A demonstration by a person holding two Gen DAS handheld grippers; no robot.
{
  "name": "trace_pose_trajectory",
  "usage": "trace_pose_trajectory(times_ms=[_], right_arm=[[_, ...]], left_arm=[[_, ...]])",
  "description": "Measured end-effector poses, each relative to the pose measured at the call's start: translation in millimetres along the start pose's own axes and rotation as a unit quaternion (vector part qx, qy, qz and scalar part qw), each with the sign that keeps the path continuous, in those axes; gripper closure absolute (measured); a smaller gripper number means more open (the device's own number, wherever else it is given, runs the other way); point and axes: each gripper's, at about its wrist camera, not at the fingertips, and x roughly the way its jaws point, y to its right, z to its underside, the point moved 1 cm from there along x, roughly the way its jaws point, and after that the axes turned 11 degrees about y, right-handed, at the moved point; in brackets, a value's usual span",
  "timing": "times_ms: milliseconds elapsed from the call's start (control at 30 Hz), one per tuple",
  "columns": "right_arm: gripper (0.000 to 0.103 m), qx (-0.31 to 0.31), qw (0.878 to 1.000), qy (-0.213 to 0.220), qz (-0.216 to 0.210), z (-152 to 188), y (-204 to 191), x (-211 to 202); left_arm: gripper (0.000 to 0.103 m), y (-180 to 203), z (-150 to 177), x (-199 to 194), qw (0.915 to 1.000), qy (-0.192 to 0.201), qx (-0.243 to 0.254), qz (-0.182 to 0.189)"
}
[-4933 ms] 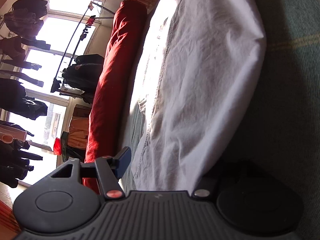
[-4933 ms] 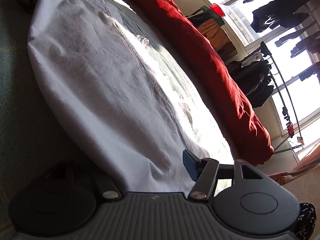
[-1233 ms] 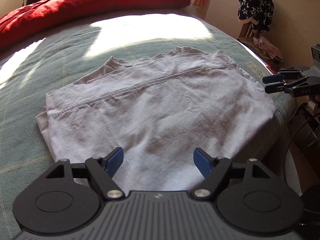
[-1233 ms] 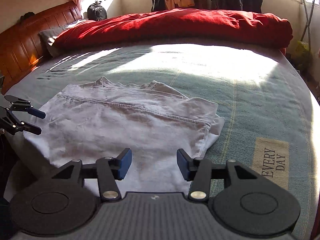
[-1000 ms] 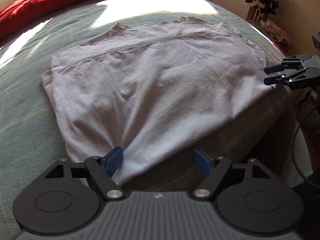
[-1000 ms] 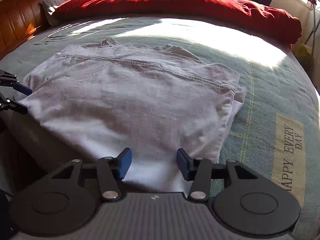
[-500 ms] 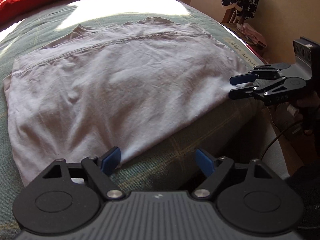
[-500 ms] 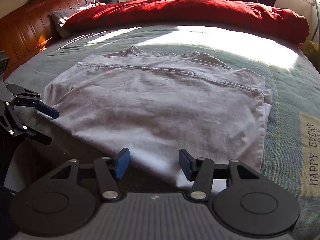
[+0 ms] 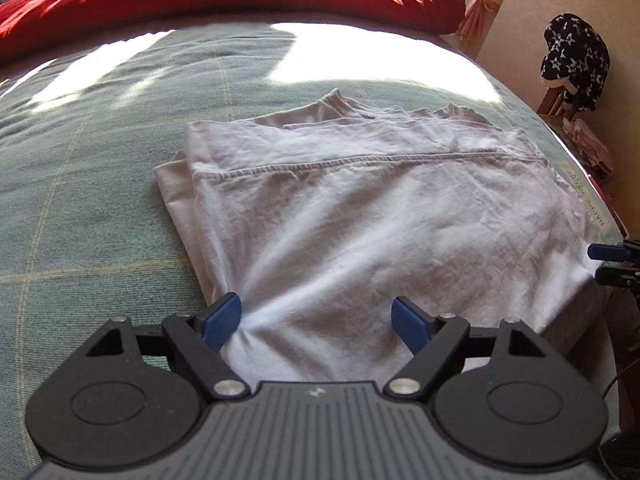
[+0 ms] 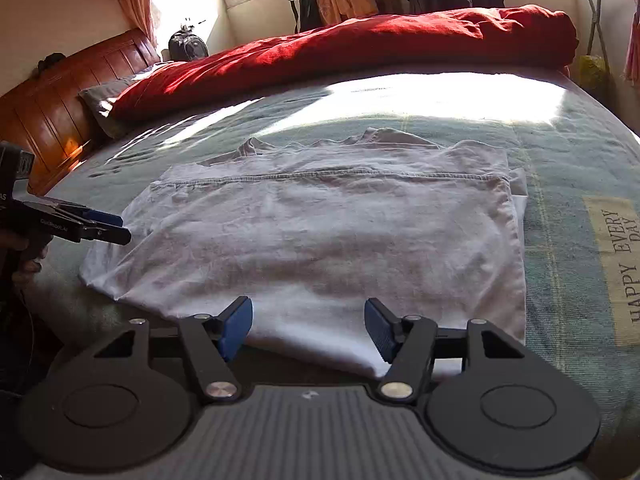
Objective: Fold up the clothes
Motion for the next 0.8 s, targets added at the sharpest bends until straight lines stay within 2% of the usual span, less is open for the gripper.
trace_pose_trajectory(times_ms=[67,233,333,433,533,600,667,800], right_arm=[[0.036,-0.003,1.000,-0.004,0.007,1,1,0],[0.035,-0.011,1.000,-0.006,0.014,-4,4,5],[0.034,-0.016,1.000,0.001,0.014,-13,3,12],[0.034,-0.014,1.000,0.006,0.014,-20,3,21],[0.034,-0.018,1.000,0.004,0.022,-25,8,25],[0.030,-0.020,0.999,0.002,0.028,-28,12,28],[0.029,-0.023,0.999,0.000,0.034,-30,16,30],[0.023,-0.018,0.999,0.006,0.043,-42,30,37]], left_arm=[[0.021,-4,-4,-3,0.9998,0.006,-0.015,0.008],[0.021,6,-32,-13,0.9994,0.028,0.013,0.013],[0.020,6,-52,-2,0.9988,0.044,0.014,0.017],[0.020,-3,-59,20,0.9992,0.038,-0.004,0.013],[0.020,-11,-53,37,0.9996,0.025,-0.010,-0.008],[0.021,-17,-50,48,0.9995,0.017,-0.014,-0.022],[0.021,-13,-53,47,0.9995,0.020,-0.002,-0.026],[0.019,5,-71,41,0.9986,0.046,0.023,0.011]])
